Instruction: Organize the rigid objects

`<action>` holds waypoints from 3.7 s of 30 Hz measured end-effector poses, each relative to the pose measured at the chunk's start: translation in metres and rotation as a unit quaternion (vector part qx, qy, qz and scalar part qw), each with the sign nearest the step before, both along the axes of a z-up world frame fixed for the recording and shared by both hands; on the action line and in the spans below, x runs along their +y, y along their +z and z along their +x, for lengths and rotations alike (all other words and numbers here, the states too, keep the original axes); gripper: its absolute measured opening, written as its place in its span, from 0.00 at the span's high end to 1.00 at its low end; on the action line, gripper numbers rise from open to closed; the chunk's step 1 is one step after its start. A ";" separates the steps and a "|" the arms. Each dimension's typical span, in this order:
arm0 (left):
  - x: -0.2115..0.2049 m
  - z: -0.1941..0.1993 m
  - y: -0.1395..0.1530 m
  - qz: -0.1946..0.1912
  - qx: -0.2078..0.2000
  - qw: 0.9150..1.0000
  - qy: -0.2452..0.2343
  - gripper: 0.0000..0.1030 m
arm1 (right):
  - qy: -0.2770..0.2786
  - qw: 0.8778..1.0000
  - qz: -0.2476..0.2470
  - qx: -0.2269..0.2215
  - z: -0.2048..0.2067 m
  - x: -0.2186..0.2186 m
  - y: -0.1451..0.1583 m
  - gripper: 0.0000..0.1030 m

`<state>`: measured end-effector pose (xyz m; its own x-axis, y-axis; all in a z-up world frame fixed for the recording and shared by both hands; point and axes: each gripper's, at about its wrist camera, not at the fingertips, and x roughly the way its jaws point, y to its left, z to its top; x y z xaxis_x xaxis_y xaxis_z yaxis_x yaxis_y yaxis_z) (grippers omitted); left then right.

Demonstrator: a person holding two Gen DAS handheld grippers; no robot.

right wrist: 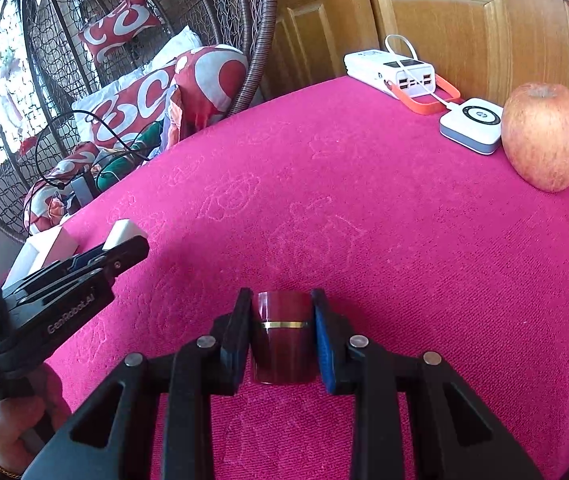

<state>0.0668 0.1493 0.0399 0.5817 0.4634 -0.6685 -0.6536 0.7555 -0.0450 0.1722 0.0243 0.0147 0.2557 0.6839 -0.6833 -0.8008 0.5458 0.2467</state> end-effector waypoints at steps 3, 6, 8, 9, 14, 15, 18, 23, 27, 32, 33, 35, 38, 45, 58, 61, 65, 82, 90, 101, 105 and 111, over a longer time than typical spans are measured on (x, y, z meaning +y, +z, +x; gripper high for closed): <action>-0.011 -0.015 0.010 0.008 -0.013 1.000 -0.006 0.74 | -0.008 1.000 0.005 -0.012 -0.001 -0.003 0.003 0.73; -0.018 -0.031 0.019 0.011 -0.023 1.000 -0.007 0.74 | -0.016 0.999 0.011 -0.031 -0.004 -0.007 0.007 0.73; -0.023 -0.043 0.026 0.016 -0.032 0.999 -0.008 0.74 | -0.017 0.998 0.015 -0.050 -0.010 -0.008 0.011 0.72; -0.025 -0.049 0.029 0.020 -0.037 0.999 -0.008 0.74 | -0.017 0.998 0.018 -0.059 -0.014 -0.009 0.013 0.73; -0.037 -0.074 0.043 0.023 -0.059 0.998 -0.010 0.74 | 0.000 0.998 0.035 -0.049 -0.036 -0.015 0.015 0.73; -0.041 -0.078 0.045 0.022 -0.062 0.998 -0.012 0.74 | 0.005 0.998 0.039 -0.051 -0.042 -0.016 0.017 0.73; -0.052 -0.090 0.048 0.023 -0.070 0.997 -0.016 0.74 | 0.012 0.997 0.056 -0.060 -0.057 -0.022 0.028 0.72; -0.064 -0.111 0.059 0.034 -0.085 0.996 -0.020 0.74 | 0.017 0.993 0.091 -0.075 -0.077 -0.034 0.050 0.72; -0.062 -0.134 0.074 0.048 -0.102 0.994 -0.004 0.74 | 0.039 0.990 0.108 -0.082 -0.094 -0.030 0.066 0.72; -0.043 -0.177 0.085 0.057 -0.117 0.991 0.036 0.74 | 0.086 0.985 0.121 -0.094 -0.128 -0.012 0.081 0.72; -0.036 -0.187 0.086 0.057 -0.119 0.990 0.046 0.74 | 0.096 0.983 0.123 -0.093 -0.135 -0.007 0.084 0.72; -0.023 -0.208 0.086 0.052 -0.125 0.988 0.069 0.74 | 0.117 0.981 0.127 -0.093 -0.149 0.004 0.090 0.73; -0.003 -0.242 0.085 0.044 -0.134 0.984 0.106 0.74 | 0.149 0.975 0.132 -0.099 -0.175 0.022 0.098 0.73; 0.046 -0.319 0.067 0.017 -0.133 0.971 0.199 0.74 | 0.229 0.962 0.118 -0.095 -0.237 0.073 0.099 0.73; 0.091 -0.373 0.012 -0.023 -0.096 0.961 0.259 0.74 | 0.333 0.940 0.033 -0.061 -0.335 0.159 0.032 0.72; 0.091 -0.368 0.012 -0.019 -0.091 0.961 0.260 0.51 | 0.336 0.938 0.033 -0.076 -0.342 0.159 0.027 0.72; 0.088 -0.373 0.019 -0.001 -0.101 0.956 0.274 0.17 | 0.329 0.937 0.043 -0.109 -0.344 0.148 0.028 0.09; 0.006 -0.336 0.086 0.144 -0.078 0.961 0.225 0.00 | 0.192 0.945 0.152 -0.217 -0.300 0.054 0.079 0.00; -0.049 -0.329 0.107 0.206 -0.057 0.944 0.250 0.00 | 0.066 0.950 0.161 -0.258 -0.278 0.017 0.098 0.00; -0.095 -0.331 0.098 0.129 -0.051 0.960 0.242 0.00 | 0.009 0.940 0.228 -0.253 -0.274 -0.045 0.113 0.00; -0.104 -0.330 0.096 0.117 -0.046 0.965 0.230 0.00 | 0.028 0.947 0.246 -0.206 -0.276 -0.063 0.109 0.00; -0.115 -0.334 0.101 0.115 -0.040 0.962 0.246 0.00 | 0.034 0.949 0.252 -0.186 -0.283 -0.081 0.101 0.00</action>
<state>-0.2672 0.0340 0.1408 0.2988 0.8259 -0.4781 -0.9361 0.3511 0.0215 -0.1110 -0.0568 0.1154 0.3587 0.9236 -0.1350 -0.9128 0.3774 0.1560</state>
